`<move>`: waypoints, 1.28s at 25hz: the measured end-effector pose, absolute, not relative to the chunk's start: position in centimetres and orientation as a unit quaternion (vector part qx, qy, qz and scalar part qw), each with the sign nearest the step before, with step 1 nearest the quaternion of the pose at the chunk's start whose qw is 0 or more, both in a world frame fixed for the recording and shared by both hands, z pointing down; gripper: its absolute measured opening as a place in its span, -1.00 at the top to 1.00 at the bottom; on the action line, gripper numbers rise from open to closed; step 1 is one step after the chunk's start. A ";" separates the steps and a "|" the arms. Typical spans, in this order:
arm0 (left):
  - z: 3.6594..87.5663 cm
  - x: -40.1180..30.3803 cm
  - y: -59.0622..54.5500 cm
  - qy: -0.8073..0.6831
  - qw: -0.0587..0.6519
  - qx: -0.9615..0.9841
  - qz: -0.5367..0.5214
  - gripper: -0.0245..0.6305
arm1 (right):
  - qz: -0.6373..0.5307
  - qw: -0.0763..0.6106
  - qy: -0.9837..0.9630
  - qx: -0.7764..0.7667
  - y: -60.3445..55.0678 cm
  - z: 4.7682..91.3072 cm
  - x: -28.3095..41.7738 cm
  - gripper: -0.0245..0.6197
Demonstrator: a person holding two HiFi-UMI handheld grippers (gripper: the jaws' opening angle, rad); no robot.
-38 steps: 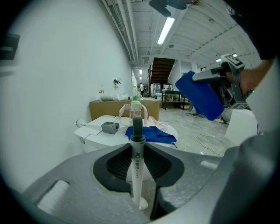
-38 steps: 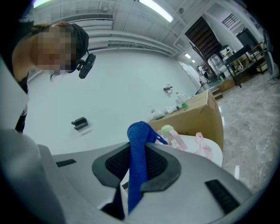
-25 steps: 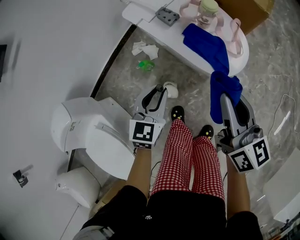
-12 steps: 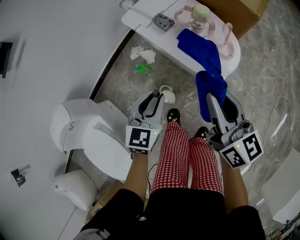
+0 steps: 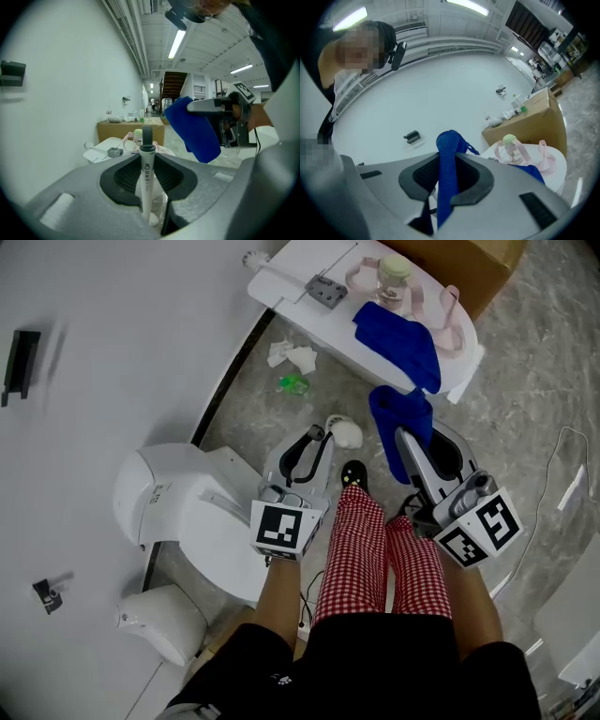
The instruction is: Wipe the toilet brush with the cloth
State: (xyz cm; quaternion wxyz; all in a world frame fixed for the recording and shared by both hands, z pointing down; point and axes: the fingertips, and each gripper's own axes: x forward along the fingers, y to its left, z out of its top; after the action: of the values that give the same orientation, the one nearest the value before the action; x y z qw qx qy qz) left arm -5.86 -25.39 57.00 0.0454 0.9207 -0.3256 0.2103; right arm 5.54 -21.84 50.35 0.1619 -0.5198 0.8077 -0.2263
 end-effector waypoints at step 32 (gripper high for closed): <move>40.9 -1.4 -21.8 -0.271 0.018 0.951 0.150 0.64 | -0.177 0.198 0.877 -0.401 -20.2 37.2 4.0 0.72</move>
State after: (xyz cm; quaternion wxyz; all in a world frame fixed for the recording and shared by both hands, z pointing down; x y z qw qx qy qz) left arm -1.36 -21.82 40.90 0.0176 0.9506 -0.2715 0.1498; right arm 4.00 -20.16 37.24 0.1984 -0.4009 0.8766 -0.1774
